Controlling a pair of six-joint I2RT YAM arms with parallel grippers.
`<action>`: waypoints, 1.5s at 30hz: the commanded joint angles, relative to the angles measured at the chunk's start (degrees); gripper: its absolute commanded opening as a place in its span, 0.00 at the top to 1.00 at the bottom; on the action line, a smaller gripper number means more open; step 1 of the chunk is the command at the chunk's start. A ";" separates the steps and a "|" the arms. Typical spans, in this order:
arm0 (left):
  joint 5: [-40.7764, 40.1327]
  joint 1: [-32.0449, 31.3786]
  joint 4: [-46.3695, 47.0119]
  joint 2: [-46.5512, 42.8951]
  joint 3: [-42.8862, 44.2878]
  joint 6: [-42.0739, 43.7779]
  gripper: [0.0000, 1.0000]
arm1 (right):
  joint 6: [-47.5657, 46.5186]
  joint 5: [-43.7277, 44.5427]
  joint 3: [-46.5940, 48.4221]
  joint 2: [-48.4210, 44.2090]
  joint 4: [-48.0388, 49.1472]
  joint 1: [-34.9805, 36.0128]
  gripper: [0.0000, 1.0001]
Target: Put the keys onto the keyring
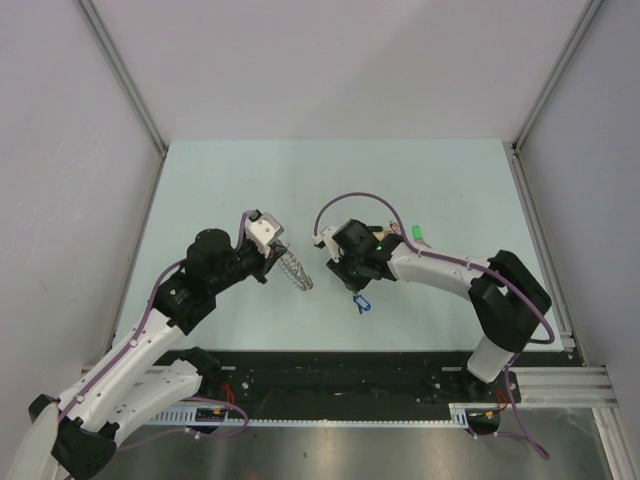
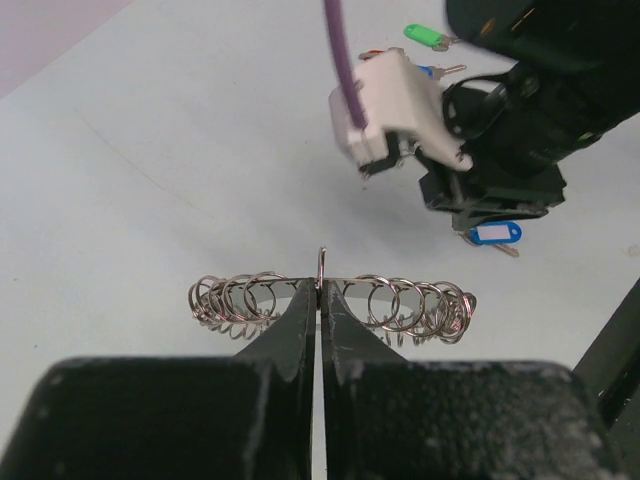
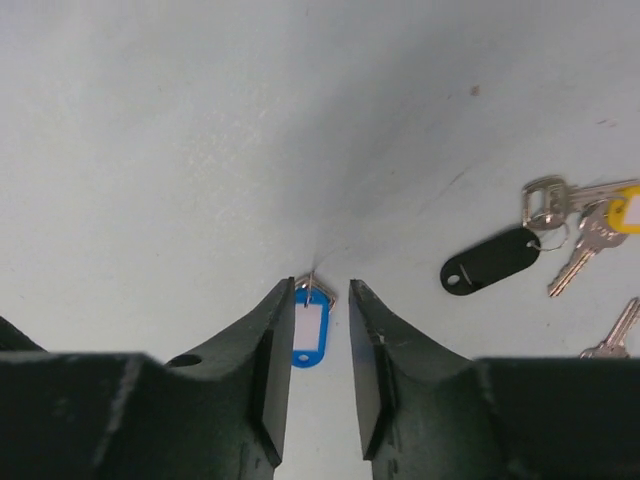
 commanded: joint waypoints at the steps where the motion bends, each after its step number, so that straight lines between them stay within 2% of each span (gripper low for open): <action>1: -0.48 0.27 1.99 -0.68 2.10 1.09 0.99 | 4.04 -1.38 -6.45 -8.67 8.00 -1.22 0.64; 5: -0.22 0.19 2.08 -0.68 2.19 1.18 1.00 | 7.11 -0.85 -15.67 -16.39 18.26 -1.49 0.63; 9: -0.39 0.19 1.99 -0.76 2.19 1.18 1.00 | 10.45 -0.24 -24.46 -19.83 29.26 -1.23 0.65; 11: -0.39 0.27 1.99 -0.68 2.10 1.18 0.99 | 11.16 0.72 -28.07 -20.46 34.35 -1.14 0.66; 14: -0.48 0.27 2.08 -0.76 2.10 1.18 0.99 | 11.69 0.99 -29.67 -19.14 37.10 -1.05 0.68; 25: -0.48 0.27 2.17 -0.50 2.01 1.36 1.00 | 11.34 3.89 -30.28 -14.66 41.15 0.53 0.75; 45: -0.31 0.27 1.99 -0.15 2.19 1.36 0.99 | 10.37 2.23 -30.02 -13.52 37.11 0.80 0.78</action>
